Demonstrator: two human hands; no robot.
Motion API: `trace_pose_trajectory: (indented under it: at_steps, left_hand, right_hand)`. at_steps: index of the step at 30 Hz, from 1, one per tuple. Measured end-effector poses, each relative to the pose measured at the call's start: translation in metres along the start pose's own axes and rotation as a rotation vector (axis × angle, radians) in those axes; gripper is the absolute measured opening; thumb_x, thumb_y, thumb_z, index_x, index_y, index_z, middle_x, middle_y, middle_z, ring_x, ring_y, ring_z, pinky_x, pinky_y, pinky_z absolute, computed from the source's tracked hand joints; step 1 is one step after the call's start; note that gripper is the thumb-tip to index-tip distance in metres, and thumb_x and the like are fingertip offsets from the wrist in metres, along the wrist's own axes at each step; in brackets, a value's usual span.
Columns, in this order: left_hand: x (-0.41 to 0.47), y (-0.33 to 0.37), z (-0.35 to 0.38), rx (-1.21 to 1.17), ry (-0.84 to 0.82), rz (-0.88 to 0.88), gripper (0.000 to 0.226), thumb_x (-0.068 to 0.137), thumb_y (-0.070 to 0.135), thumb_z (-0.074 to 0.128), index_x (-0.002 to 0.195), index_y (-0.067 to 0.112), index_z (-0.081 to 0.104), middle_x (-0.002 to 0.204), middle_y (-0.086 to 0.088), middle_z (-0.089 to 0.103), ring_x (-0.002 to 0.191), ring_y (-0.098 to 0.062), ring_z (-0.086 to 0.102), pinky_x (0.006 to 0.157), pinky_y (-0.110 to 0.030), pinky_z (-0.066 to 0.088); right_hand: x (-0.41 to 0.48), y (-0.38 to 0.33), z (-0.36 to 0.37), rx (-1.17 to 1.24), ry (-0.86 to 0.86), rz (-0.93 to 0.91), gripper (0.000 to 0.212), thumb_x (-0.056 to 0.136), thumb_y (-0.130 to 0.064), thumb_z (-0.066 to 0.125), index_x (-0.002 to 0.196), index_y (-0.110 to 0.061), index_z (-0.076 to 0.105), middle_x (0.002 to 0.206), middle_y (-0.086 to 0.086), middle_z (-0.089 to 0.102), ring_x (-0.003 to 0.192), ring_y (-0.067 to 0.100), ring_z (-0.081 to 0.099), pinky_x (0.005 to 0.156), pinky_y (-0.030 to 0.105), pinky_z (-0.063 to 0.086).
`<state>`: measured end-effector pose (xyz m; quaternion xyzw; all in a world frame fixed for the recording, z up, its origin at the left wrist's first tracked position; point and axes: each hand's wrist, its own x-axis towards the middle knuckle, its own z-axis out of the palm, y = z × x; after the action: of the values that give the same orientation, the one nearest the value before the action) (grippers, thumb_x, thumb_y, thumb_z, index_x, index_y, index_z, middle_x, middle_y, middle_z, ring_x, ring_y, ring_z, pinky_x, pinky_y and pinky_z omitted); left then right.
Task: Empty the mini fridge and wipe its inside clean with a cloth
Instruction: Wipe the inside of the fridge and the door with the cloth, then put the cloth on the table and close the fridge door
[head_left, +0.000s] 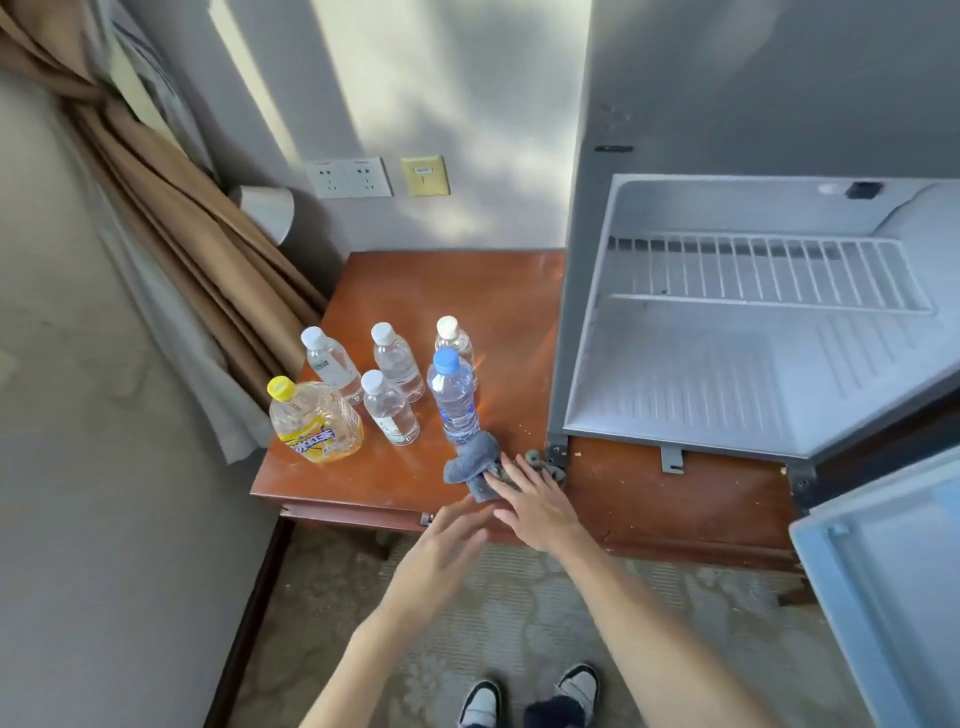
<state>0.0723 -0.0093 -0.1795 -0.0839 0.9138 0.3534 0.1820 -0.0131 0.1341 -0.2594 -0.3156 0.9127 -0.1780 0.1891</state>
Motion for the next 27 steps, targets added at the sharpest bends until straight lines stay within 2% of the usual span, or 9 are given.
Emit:
trace_pose_trajectory:
  at_steps: [3,5,7,10,13,14,17,23,27]
  left_hand:
    - [-0.027,-0.071,0.010,0.130,-0.078,-0.039,0.030,0.103,0.064,0.042,0.132,0.070,0.036,0.168,0.018,0.030,0.127,0.027,0.044,0.104,-0.021,0.044]
    - [-0.021,-0.082,0.015,0.274,-0.058,-0.047,0.049,0.109,0.051,0.048,0.154,0.057,0.030,0.176,0.013,0.016,0.154,-0.001,0.034,0.116,-0.029,0.042]
    - [0.000,-0.071,0.016,0.313,0.039,-0.019,0.061,0.110,0.053,0.043,0.165,0.048,0.017,0.178,0.014,0.001,0.164,-0.012,0.016,0.123,-0.036,0.038]
    - [0.030,-0.044,0.015,0.387,0.053,0.041,0.076,0.098,0.079,0.011,0.166,0.048,0.002,0.174,0.015,-0.015,0.162,-0.011,-0.009,0.132,-0.043,0.020]
    - [0.056,-0.035,0.020,0.438,-0.044,0.032,0.117,0.064,0.094,-0.030,0.167,0.043,-0.005,0.175,0.012,-0.016,0.164,-0.016,-0.011,0.134,-0.047,0.011]
    - [0.061,-0.033,0.021,0.449,-0.097,0.013,0.112,0.070,0.091,-0.027,0.167,0.041,-0.005,0.176,0.009,-0.016,0.165,-0.019,-0.011,0.134,-0.049,0.009]
    - [0.066,-0.031,0.027,0.469,-0.184,-0.023,0.068,0.109,0.062,0.018,0.168,0.036,-0.005,0.177,0.003,-0.017,0.165,-0.024,-0.012,0.134,-0.053,0.008]
    - [0.072,-0.029,0.022,0.431,-0.242,-0.052,0.065,0.112,0.055,0.030,0.170,0.035,0.005,0.178,0.005,-0.010,0.166,-0.025,-0.002,0.132,-0.056,0.011]
    - [0.071,-0.027,0.014,0.381,-0.169,-0.022,0.061,0.111,0.051,0.040,0.167,0.031,0.028,0.178,0.004,0.010,0.165,-0.027,0.015,0.129,-0.053,0.025]
  right_hand:
    - [-0.002,0.014,-0.004,0.028,-0.091,0.131,0.063,0.104,-0.038,0.047,0.159,-0.038,0.015,0.169,-0.005,-0.003,0.156,0.018,-0.002,0.126,0.046,0.007]
    - [-0.007,0.012,-0.011,0.022,-0.099,0.120,0.064,0.104,-0.034,0.049,0.159,-0.037,0.016,0.169,-0.005,-0.001,0.156,0.017,-0.001,0.126,0.046,0.009]
    - [-0.011,0.014,-0.004,0.027,-0.101,0.118,0.064,0.105,-0.033,0.048,0.159,-0.036,0.015,0.169,-0.005,-0.003,0.156,0.018,-0.002,0.126,0.046,0.009]
    - [-0.016,0.016,-0.006,0.051,-0.126,0.149,0.062,0.105,-0.034,0.047,0.160,-0.033,0.016,0.169,-0.004,-0.004,0.156,0.019,-0.005,0.127,0.046,0.008]
    - [-0.022,0.014,-0.010,0.132,-0.078,0.141,0.063,0.105,-0.030,0.048,0.159,-0.035,0.015,0.169,-0.007,-0.002,0.156,0.016,-0.007,0.125,0.045,0.013]
    - [-0.027,0.017,-0.011,0.153,-0.071,0.149,0.063,0.105,-0.028,0.048,0.159,-0.036,0.016,0.169,-0.009,-0.001,0.156,0.014,-0.008,0.124,0.045,0.016]
    - [-0.046,0.027,-0.011,0.178,-0.061,0.186,0.062,0.105,-0.026,0.048,0.159,-0.034,0.018,0.168,-0.014,0.001,0.155,0.008,-0.004,0.121,0.044,0.028]
    - [-0.092,0.033,-0.015,0.250,-0.017,0.282,0.063,0.105,-0.025,0.048,0.160,-0.031,0.017,0.167,-0.014,0.007,0.154,0.009,0.008,0.124,0.045,0.024]
    - [-0.134,0.024,-0.014,0.398,0.096,0.411,0.060,0.105,-0.031,0.047,0.159,-0.034,0.019,0.167,-0.014,0.013,0.151,0.011,0.021,0.122,0.041,0.027]
